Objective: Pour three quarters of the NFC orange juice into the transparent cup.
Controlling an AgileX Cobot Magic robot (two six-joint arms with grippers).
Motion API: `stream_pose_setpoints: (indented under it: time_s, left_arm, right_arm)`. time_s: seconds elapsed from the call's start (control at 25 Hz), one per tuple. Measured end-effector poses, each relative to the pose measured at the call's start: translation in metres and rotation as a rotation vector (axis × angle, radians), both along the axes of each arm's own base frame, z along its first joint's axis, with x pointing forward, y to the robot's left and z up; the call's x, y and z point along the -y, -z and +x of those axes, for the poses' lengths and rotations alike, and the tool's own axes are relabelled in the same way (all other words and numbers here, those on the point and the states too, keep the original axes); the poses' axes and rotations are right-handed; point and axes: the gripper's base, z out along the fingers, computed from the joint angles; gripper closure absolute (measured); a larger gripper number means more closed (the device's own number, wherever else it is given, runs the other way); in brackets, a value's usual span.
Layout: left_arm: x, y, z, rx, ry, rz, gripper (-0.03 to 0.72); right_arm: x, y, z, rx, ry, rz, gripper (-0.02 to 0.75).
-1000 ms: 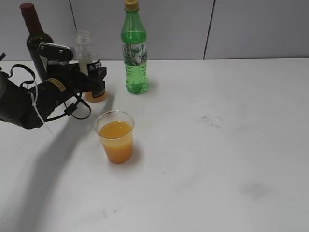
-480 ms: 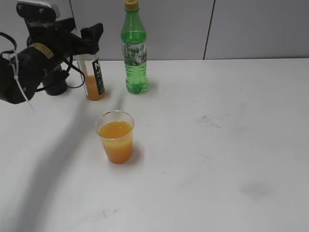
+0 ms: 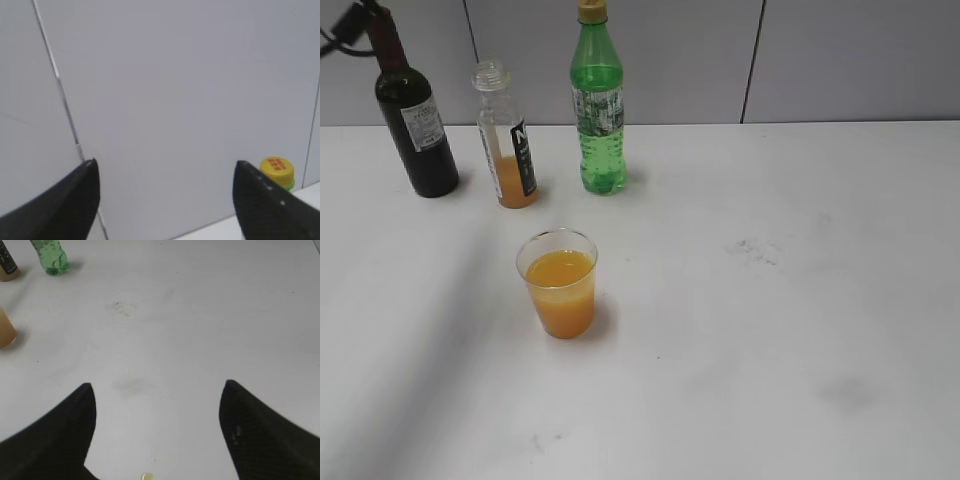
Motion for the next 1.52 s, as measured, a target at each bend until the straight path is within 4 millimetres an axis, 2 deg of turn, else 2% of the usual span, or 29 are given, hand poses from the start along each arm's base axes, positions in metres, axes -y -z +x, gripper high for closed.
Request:
stream_pose_setpoints:
  time_s: [0.12, 0.28, 0.4, 0.56, 0.68, 0.84, 1.0, 1.24, 1.52]
  left_arm:
    - [-0.016, -0.033, -0.036, -0.103, -0.041, 0.046, 0.068]
    - [-0.048, -0.060, -0.085, -0.254, -0.132, 0.080, 0.079]
    - [-0.076, -0.072, -0.120, -0.348, -0.228, 0.085, 0.089]
    - [-0.105, -0.078, -0.157, -0.460, -0.355, 0.070, 0.096]
    - [-0.111, -0.081, -0.183, -0.522, -0.380, 0.069, 0.096]
    - [-0.106, -0.083, -0.216, -0.592, -0.334, 0.020, 0.097]
    - [-0.102, -0.078, -0.252, -0.588, -0.263, 0.007, 0.098]
    - [-0.097, -0.038, -0.299, -0.537, -0.198, -0.057, 0.099]
    - [-0.098, -0.003, -0.336, -0.445, -0.189, -0.076, 0.106]
  right_arm:
    - [0.000, 0.000, 0.000, 0.000, 0.000, 0.000, 0.149]
    - [0.000, 0.000, 0.000, 0.000, 0.000, 0.000, 0.149]
    - [0.000, 0.000, 0.000, 0.000, 0.000, 0.000, 0.149]
    - [0.000, 0.000, 0.000, 0.000, 0.000, 0.000, 0.149]
    - [0.000, 0.000, 0.000, 0.000, 0.000, 0.000, 0.149]
    - [0.000, 0.000, 0.000, 0.000, 0.000, 0.000, 0.149]
    - [0.000, 0.000, 0.000, 0.000, 0.000, 0.000, 0.149]
    - [0.000, 0.000, 0.000, 0.000, 0.000, 0.000, 0.149]
    - [0.000, 0.000, 0.000, 0.000, 0.000, 0.000, 0.149]
